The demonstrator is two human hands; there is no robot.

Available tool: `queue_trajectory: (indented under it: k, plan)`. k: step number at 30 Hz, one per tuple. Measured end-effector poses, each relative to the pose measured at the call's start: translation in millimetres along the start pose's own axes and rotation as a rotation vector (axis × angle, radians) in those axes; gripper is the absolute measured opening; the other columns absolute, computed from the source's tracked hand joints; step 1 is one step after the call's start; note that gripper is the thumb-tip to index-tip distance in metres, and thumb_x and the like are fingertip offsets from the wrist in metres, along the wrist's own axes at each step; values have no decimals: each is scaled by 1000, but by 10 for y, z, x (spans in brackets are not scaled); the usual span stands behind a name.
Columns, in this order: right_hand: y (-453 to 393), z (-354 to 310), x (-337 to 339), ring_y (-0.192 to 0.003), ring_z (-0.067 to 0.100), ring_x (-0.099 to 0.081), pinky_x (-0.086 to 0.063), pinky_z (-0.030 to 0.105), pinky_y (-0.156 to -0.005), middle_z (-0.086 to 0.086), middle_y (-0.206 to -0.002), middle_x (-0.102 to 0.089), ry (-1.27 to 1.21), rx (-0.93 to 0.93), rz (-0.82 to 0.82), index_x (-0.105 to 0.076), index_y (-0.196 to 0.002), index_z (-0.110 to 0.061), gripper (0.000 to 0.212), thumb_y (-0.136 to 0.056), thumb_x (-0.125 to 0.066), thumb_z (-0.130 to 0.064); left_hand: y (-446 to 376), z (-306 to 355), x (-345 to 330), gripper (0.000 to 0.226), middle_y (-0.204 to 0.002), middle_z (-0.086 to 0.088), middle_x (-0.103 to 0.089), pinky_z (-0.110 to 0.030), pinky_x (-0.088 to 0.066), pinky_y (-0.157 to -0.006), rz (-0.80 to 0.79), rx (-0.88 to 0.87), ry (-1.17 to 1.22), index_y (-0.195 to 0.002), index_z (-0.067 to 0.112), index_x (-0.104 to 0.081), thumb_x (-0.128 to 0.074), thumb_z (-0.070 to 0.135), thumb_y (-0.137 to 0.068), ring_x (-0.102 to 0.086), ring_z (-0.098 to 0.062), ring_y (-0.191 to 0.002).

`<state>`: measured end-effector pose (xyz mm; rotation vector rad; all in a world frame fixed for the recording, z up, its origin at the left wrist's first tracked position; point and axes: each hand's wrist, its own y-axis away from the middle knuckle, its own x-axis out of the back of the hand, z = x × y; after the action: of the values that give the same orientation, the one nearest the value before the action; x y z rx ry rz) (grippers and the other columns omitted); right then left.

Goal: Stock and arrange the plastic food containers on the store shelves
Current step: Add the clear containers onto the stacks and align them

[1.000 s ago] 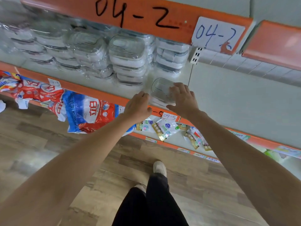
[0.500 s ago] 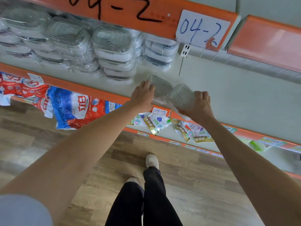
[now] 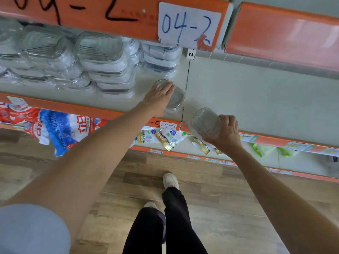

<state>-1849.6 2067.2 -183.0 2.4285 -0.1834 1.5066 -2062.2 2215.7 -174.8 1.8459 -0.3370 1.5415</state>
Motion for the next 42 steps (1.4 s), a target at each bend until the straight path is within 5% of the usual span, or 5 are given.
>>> queue_trajectory:
  k: [5, 15, 25, 31, 42]
  plan:
    - [110, 55, 20, -111, 33, -37, -39, 42, -90, 18, -123, -39, 21, 47, -21, -42, -128, 0, 87, -58, -87, -27, -46, 70, 61, 90, -133, -16, -32, -43, -22, -111, 40, 3, -67, -133, 4, -33, -78, 45, -67, -32, -31, -124]
    - [402, -313, 185, -115, 26, -37, -40, 37, -90, 11, -122, -39, -41, 73, -164, -42, -128, -6, 86, -60, -85, -36, 804, -189, 326, 96, -126, -12, -45, -41, -37, -99, 8, 28, 33, -129, 7, -34, -79, 57, -60, -47, -29, -113]
    - [784, -1829, 614, -120, 27, -35, -36, 40, -101, 10, -126, -38, 5, 449, -228, -39, -134, -8, 87, -66, -78, -45, 2452, -809, 953, 92, -123, -11, -32, -45, -45, -89, 144, 239, 111, -130, 10, -35, -75, 55, -61, -32, -28, -117]
    - [1001, -2603, 1219, -122, 25, -35, -34, 37, -103, 8, -129, -38, 54, 677, -120, -37, -137, -10, 88, -68, -76, -46, 3257, -1148, 1529, 96, -133, -10, -32, -46, -32, -103, 319, 388, 142, -140, 18, -33, -72, 58, -64, -30, -27, -125]
    - [888, -2632, 2181, -118, 21, -38, -36, 37, -103, 4, -123, -40, -80, 671, 99, -41, -135, -13, 89, -63, -81, -43, 3373, -1067, 2456, 75, -119, 2, -39, -41, -35, -97, 624, 301, 312, -127, 17, -42, -73, 55, -70, -36, -17, -113]
